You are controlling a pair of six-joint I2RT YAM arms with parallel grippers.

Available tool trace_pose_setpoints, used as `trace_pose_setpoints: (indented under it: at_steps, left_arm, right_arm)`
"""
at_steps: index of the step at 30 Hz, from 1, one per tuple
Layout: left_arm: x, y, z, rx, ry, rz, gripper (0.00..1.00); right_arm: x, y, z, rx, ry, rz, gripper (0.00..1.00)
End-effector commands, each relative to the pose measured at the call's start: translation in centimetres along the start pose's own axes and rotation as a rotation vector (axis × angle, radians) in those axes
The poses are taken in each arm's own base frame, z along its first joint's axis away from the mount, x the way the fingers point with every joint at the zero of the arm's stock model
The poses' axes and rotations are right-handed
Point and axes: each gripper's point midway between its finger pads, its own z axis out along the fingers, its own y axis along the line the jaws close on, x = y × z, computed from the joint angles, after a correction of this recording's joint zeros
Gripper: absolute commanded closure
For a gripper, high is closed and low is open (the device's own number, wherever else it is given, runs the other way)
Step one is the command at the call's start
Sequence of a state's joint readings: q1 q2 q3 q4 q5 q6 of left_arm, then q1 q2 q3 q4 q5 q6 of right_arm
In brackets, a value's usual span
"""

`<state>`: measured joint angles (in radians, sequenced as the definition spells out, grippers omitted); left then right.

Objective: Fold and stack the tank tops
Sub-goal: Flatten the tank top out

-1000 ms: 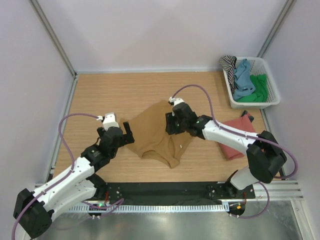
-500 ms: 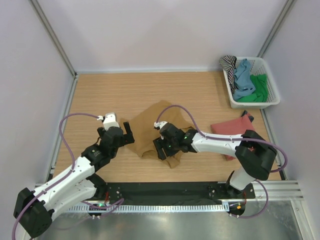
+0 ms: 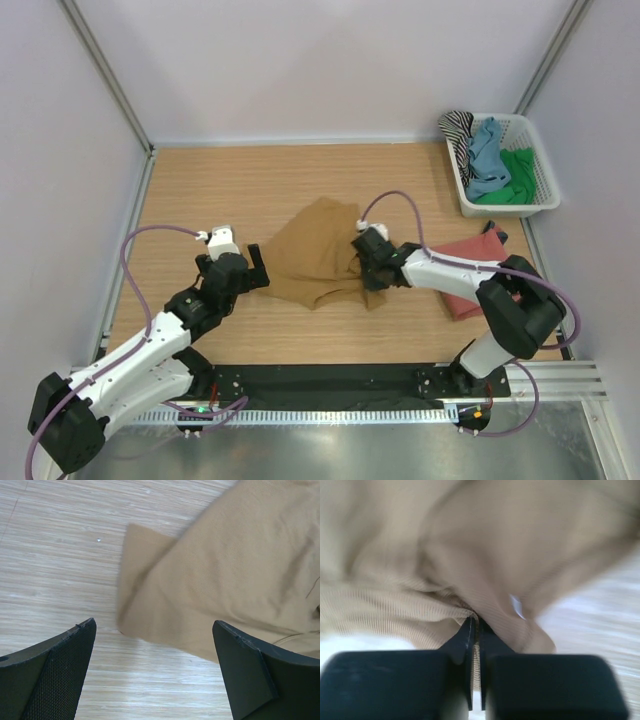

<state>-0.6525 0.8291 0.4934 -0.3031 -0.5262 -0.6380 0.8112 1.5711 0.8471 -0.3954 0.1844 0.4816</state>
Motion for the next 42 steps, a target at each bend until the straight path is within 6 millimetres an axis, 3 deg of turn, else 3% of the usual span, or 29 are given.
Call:
trace_pose_setpoints:
  at_steps: [1, 2, 3, 4, 5, 7, 10, 11, 14, 16, 23, 30, 32, 35, 38, 42]
  left_arm:
    - [-1.7, -0.5, -0.1, 0.015, -0.059, -0.022, 0.00]
    - [-1.6, -0.5, 0.0, 0.014, -0.057, -0.021, 0.00]
    - [-1.6, -0.5, 0.0, 0.014, -0.057, -0.021, 0.00]
    - [-1.6, -0.5, 0.0, 0.015, -0.056, -0.021, 0.00]
    - [-1.6, -0.5, 0.0, 0.014, -0.055, -0.020, 0.00]
    - [-1.6, -0.6, 0.0, 0.015, -0.053, -0.019, 0.00]
    - [-1.6, -0.7, 0.1, 0.016, -0.051, -0.018, 0.01]
    - [-1.5, -0.7, 0.1, 0.015, -0.048, -0.017, 0.01]
    - [-1.5, -0.7, 0.1, 0.015, -0.048, -0.016, 0.00]
    - [-1.5, -0.7, 0.2, 0.016, -0.046, -0.016, 0.00]
    - [-1.4, -0.7, 0.2, 0.015, -0.045, -0.013, 0.00]
    - [-1.4, -0.8, 0.2, 0.018, -0.042, -0.011, 0.00]
    - [-1.3, -0.9, 0.3, 0.021, -0.035, -0.007, 0.00]
    - [-0.8, -1.6, 0.7, 0.043, -0.010, 0.011, 0.00]
    - [-0.4, -2.0, 1.1, 0.053, 0.015, 0.028, 0.00]
    - [-0.1, -3.2, 1.5, 0.093, 0.044, 0.051, 0.00]
  right_arm:
    - [-4.1, -5.5, -1.5, 0.119, -0.138, 0.188, 0.90]
    - [-4.8, -5.1, -1.9, 0.097, -0.160, 0.186, 0.53]
    - [-5.8, -4.5, -2.7, 0.056, -0.192, 0.174, 0.39]
    - [-6.0, -3.7, -3.0, 0.015, -0.201, 0.165, 0.32]
    - [-6.0, -2.3, -3.4, -0.060, -0.197, 0.147, 0.32]
    - [-6.4, -0.8, -4.1, -0.111, -0.224, 0.096, 0.39]
    - [-5.5, 1.9, -4.7, -0.172, -0.209, 0.020, 0.52]
    - [-4.9, 3.6, -5.0, -0.227, -0.190, -0.012, 0.54]
    - [-3.8, 6.2, -4.9, -0.300, -0.151, -0.046, 0.53]
    - [-3.2, 7.9, -5.1, -0.327, -0.145, -0.086, 0.47]
    - [-2.1, 9.9, -2.7, -0.357, -0.068, -0.071, 0.46]
    - [-1.1, 10.5, -1.2, -0.372, -0.030, -0.052, 0.59]
    - [-1.2, 10.7, -1.2, -0.383, -0.033, -0.051, 0.78]
    - [-2.5, 9.7, -1.5, -0.338, -0.085, -0.030, 0.96]
    - [-4.2, 8.9, -2.4, -0.343, -0.124, -0.004, 0.99]
    - [-6.6, 5.9, -3.4, -0.312, -0.150, 0.050, 0.99]
